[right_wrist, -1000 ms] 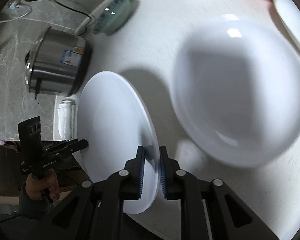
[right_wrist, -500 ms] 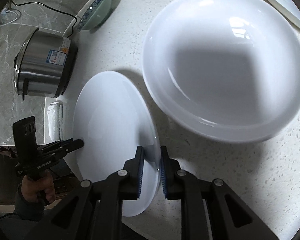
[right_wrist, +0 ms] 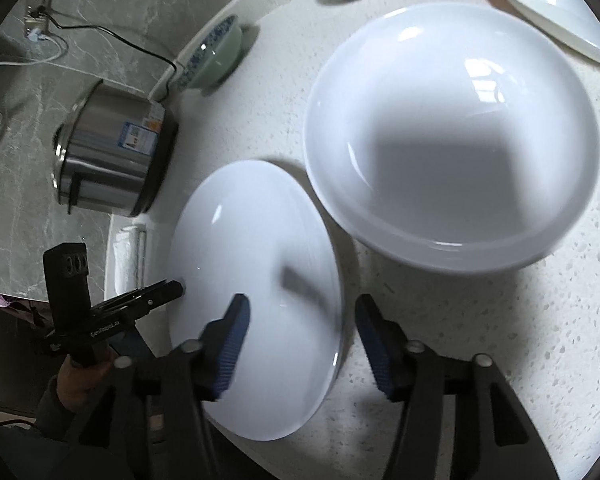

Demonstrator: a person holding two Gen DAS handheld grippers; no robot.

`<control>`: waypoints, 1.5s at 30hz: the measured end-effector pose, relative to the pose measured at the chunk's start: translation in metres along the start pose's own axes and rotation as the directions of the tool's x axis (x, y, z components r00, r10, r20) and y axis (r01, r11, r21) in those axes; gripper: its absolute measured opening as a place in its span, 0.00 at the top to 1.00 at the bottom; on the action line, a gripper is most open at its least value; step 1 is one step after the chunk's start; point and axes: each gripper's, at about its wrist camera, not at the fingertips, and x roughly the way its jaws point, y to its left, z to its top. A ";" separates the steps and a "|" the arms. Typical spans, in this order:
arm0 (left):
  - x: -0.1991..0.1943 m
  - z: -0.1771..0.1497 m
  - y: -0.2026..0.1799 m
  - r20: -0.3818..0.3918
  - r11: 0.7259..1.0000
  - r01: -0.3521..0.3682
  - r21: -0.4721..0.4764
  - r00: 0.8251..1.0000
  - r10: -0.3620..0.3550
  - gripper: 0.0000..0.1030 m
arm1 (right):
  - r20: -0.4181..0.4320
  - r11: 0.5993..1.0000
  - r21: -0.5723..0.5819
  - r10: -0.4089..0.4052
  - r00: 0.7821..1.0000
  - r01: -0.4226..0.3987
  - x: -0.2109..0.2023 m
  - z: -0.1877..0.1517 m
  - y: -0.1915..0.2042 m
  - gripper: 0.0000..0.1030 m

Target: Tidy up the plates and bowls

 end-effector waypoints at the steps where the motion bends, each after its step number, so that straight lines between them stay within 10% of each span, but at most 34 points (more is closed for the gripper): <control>1: -0.006 0.002 -0.001 0.027 1.000 0.017 0.000 0.999 -0.017 0.72 | 0.017 1.000 0.001 0.018 1.000 -0.018 -0.007 -0.004 0.000 0.39; 4: -0.023 0.009 -0.014 0.104 0.998 0.061 0.028 0.993 -0.063 0.00 | 0.122 0.995 0.005 0.095 0.988 -0.096 -0.036 -0.019 -0.005 0.12; 8: -0.020 0.023 -0.042 0.093 0.986 0.161 0.049 0.982 -0.165 0.00 | 0.250 0.978 0.097 0.154 0.956 -0.183 -0.070 -0.048 -0.033 0.00; 17: 0.012 0.056 -0.123 0.052 0.978 0.102 0.184 0.992 -0.113 0.00 | 0.401 0.947 0.246 0.095 0.911 -0.207 -0.122 -0.054 -0.089 0.00; 31: 0.085 0.160 -0.185 -0.033 0.939 -0.070 0.337 0.996 0.086 0.00 | 0.262 0.982 0.180 0.011 0.965 -0.060 -0.113 0.044 -0.132 0.17; 45: 0.143 0.172 -0.201 -0.164 0.923 0.017 0.383 0.985 0.050 0.11 | 0.189 0.982 0.143 0.091 0.978 -0.120 -0.091 0.068 -0.142 0.31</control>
